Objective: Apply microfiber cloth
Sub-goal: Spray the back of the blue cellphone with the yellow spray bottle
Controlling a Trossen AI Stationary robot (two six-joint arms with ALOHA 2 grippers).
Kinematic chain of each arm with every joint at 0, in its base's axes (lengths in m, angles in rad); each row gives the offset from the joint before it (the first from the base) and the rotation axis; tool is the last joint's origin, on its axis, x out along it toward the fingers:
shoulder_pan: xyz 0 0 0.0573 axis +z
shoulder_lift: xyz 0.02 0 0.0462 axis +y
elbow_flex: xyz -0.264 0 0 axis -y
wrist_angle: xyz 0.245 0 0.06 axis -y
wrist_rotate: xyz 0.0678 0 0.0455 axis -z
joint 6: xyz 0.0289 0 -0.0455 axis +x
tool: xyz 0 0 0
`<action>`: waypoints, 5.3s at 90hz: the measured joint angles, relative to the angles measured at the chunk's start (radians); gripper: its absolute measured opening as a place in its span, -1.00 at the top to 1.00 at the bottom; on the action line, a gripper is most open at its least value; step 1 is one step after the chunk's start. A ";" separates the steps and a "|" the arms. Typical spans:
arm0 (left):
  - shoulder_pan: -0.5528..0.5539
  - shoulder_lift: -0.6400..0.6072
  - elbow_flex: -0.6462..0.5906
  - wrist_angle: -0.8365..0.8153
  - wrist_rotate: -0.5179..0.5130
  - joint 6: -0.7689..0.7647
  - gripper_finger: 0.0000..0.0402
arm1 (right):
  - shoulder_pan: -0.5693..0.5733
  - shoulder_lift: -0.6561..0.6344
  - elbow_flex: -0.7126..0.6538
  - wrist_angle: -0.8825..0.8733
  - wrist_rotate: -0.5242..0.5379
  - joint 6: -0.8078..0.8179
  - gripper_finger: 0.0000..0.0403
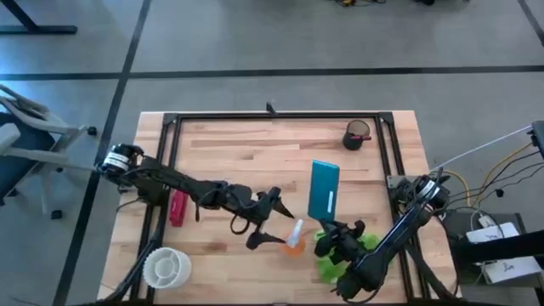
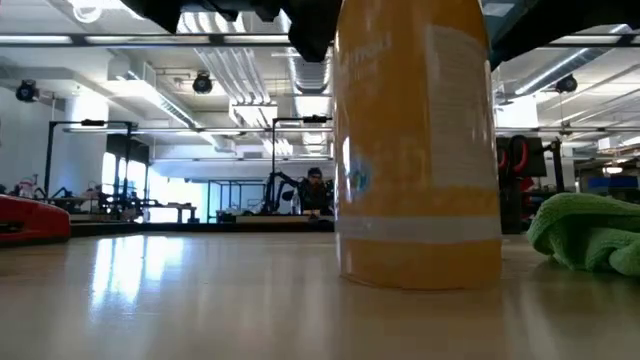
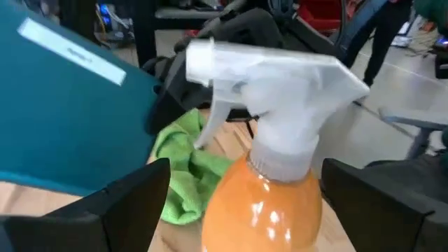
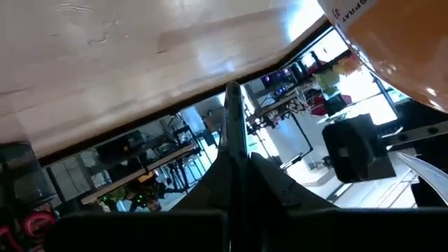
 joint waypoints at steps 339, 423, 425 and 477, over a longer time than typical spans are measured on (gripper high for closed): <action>-0.031 0.085 0.050 0.132 0.027 0.003 -0.03 | -0.009 0.000 -0.001 -0.019 0.122 -0.033 0.96; -0.210 0.083 0.050 0.053 -0.187 -0.103 -0.16 | 0.019 0.000 -0.021 0.014 0.053 0.095 0.96; -0.215 0.084 0.050 0.053 -0.201 -0.103 -0.15 | 0.019 0.000 -0.021 0.014 0.053 0.095 0.96; -0.117 0.079 0.055 0.042 -0.069 -0.068 -0.77 | 0.019 0.001 -0.021 0.024 0.051 0.093 0.96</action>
